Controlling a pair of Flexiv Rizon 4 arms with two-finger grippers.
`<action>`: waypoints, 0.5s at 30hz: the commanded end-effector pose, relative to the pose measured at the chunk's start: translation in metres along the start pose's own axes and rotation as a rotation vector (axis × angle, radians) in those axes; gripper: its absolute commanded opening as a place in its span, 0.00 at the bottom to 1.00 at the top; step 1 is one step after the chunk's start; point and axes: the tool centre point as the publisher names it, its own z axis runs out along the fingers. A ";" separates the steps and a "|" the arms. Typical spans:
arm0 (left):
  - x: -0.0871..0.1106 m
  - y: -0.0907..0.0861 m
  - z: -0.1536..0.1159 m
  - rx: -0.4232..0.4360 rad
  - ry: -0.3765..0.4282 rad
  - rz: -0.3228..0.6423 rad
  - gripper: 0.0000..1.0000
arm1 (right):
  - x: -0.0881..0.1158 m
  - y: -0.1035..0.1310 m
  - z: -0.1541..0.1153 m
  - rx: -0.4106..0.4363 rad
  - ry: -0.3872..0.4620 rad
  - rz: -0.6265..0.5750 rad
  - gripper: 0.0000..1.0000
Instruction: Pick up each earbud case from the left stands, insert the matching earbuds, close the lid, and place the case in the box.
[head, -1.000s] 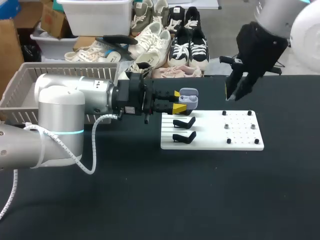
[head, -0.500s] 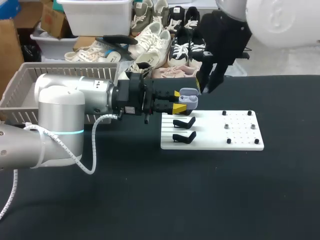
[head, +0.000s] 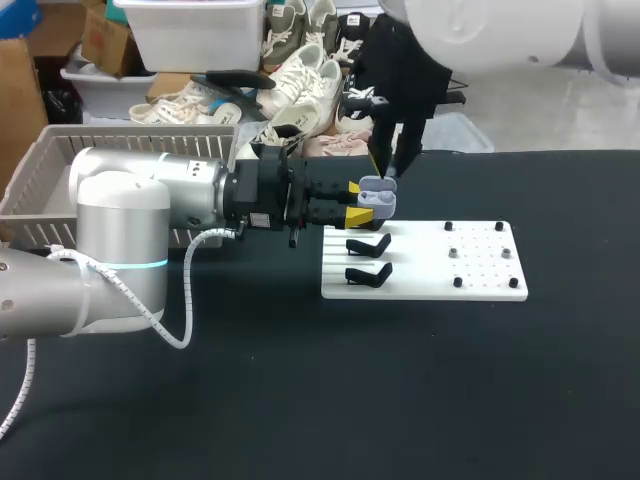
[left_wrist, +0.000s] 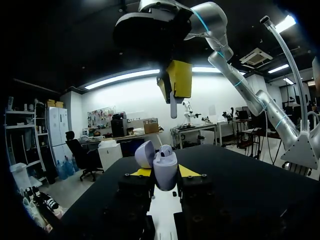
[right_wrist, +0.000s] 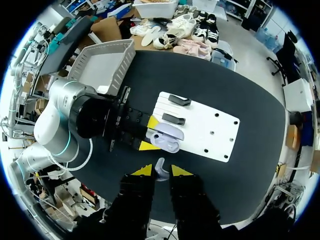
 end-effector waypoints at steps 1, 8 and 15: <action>0.000 0.000 0.000 -0.002 -0.001 0.001 0.00 | -0.002 0.000 -0.001 0.000 0.014 0.000 0.00; 0.000 0.000 0.000 -0.002 -0.001 0.001 0.00 | -0.003 0.001 0.004 0.004 0.021 -0.037 0.00; 0.000 0.000 0.000 -0.002 -0.001 0.001 0.00 | -0.009 0.010 0.009 0.028 0.028 -0.111 0.00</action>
